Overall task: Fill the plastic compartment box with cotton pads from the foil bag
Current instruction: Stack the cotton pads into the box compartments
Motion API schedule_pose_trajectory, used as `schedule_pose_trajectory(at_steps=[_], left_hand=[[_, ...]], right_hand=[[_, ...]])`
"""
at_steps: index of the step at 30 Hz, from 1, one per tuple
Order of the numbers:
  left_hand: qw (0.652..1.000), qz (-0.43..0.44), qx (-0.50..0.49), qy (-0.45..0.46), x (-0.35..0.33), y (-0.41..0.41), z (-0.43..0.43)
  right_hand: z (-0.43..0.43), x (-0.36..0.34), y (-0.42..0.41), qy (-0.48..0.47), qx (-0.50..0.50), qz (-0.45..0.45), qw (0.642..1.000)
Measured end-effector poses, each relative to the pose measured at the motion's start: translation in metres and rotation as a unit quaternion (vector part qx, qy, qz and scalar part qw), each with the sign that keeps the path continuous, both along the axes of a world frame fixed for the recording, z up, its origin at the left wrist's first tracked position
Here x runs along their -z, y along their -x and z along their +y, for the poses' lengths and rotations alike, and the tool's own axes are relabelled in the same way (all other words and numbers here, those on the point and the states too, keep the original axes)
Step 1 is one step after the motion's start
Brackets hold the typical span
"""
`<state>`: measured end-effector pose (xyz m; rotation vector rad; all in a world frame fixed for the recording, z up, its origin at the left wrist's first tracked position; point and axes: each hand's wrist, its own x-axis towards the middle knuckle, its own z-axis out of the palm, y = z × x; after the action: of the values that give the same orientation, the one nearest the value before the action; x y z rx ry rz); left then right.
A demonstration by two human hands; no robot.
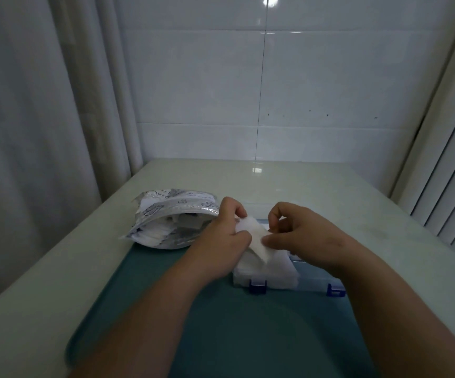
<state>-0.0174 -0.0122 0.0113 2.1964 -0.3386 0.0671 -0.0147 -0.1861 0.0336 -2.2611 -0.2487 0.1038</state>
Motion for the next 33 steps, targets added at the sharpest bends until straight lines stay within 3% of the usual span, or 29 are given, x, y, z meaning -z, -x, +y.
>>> schedule_pose_trajectory(at_steps=[3, 7, 12, 18, 24, 33], left_hand=[[0.996, -0.045, -0.034, 0.066, 0.007, -0.005, -0.004], [0.993, -0.081, -0.076, 0.029, 0.012, -0.009, -0.001], [0.994, -0.066, -0.079, -0.043, 0.012, -0.008, 0.003], [0.993, -0.035, -0.071, -0.089, 0.013, -0.009, 0.005], [0.987, -0.03, -0.067, -0.144, 0.014, -0.009, 0.007], [0.99, -0.007, -0.06, -0.125, 0.013, -0.01, 0.012]], right_hand=[[-0.001, -0.001, 0.0, -0.023, 0.002, -0.001, 1.0], [0.006, 0.003, 0.0, -0.051, 0.005, 0.012, 0.999], [0.012, 0.011, -0.002, -0.005, 0.005, 0.015, 1.0], [0.014, 0.017, -0.004, -0.02, 0.029, 0.076, 0.996], [0.016, 0.02, -0.005, 0.034, 0.035, 0.065, 0.997], [0.017, 0.02, -0.005, 0.01, 0.044, 0.07, 0.997]])
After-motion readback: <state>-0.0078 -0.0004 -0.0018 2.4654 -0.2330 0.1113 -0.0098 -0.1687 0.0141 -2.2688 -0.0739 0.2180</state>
